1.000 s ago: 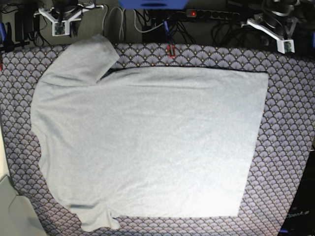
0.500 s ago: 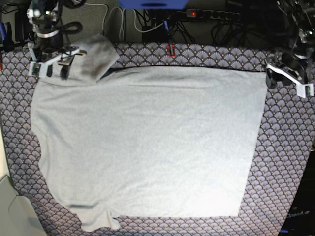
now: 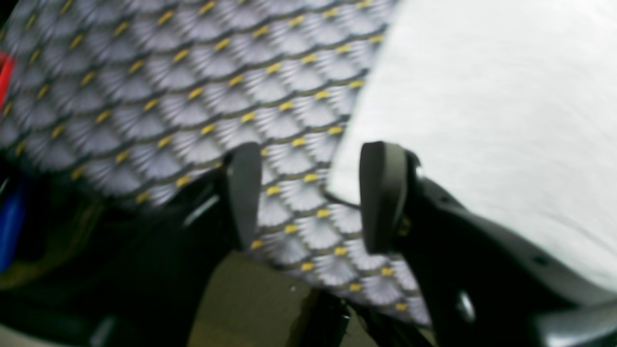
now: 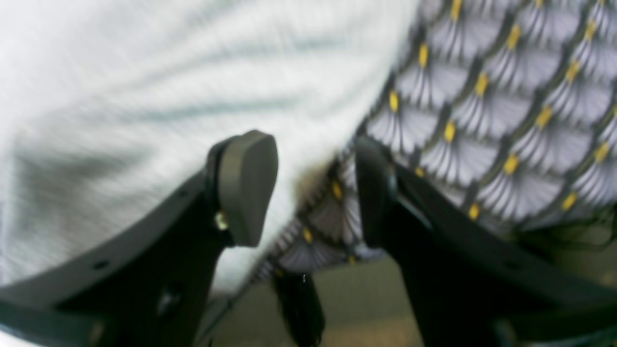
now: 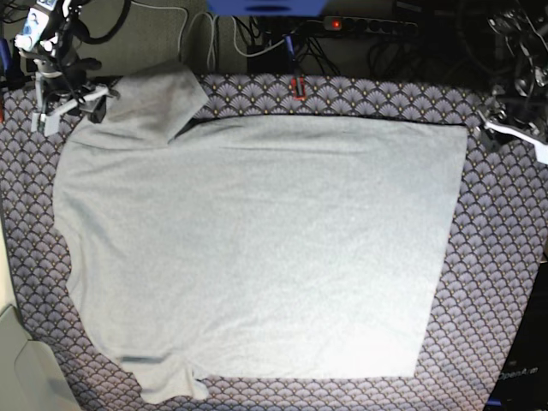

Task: Fold the T-shirt properly
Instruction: 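Grasp the sleeve shoulder with right gripper, hem corner with left gripper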

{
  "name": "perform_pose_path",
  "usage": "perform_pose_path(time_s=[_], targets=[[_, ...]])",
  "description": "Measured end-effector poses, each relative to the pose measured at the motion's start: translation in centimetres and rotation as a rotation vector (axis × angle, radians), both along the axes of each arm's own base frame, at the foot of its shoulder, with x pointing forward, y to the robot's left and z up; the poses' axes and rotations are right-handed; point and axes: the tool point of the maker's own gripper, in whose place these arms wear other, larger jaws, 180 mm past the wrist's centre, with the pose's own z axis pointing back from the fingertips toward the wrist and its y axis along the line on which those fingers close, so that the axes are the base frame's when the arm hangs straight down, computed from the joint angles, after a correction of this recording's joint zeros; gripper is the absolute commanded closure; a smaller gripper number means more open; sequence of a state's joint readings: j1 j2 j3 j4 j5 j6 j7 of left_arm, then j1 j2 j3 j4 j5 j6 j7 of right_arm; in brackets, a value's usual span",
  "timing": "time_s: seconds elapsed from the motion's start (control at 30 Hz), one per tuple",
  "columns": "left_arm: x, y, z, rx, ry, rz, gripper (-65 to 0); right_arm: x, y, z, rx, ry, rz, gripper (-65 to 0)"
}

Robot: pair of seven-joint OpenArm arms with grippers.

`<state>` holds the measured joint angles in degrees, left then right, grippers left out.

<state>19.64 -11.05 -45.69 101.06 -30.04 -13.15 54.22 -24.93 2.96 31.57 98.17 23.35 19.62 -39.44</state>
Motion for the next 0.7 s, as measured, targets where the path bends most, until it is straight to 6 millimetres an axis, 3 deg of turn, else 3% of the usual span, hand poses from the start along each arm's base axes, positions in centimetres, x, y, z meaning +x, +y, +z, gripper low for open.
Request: perform_pose_path(time_s=[0.37, 0.53, 0.7], targets=[[0.2, 0.1, -0.1, -0.001, -0.002, 0.004, -32.3, -0.1, -0.3, -0.9, 0.027, -0.021, -0.003, -31.0], [0.1, 0.1, -0.2, -0.003, 0.001, 0.004, -32.3, 0.1, 1.9, -0.9, 0.072, -0.054, 0.027, -31.0], [0.1, 0.1, -0.2, -0.001, 0.001, 0.004, -32.3, 0.2, 2.4, -1.2, 0.086, -0.017, 0.051, -30.8]])
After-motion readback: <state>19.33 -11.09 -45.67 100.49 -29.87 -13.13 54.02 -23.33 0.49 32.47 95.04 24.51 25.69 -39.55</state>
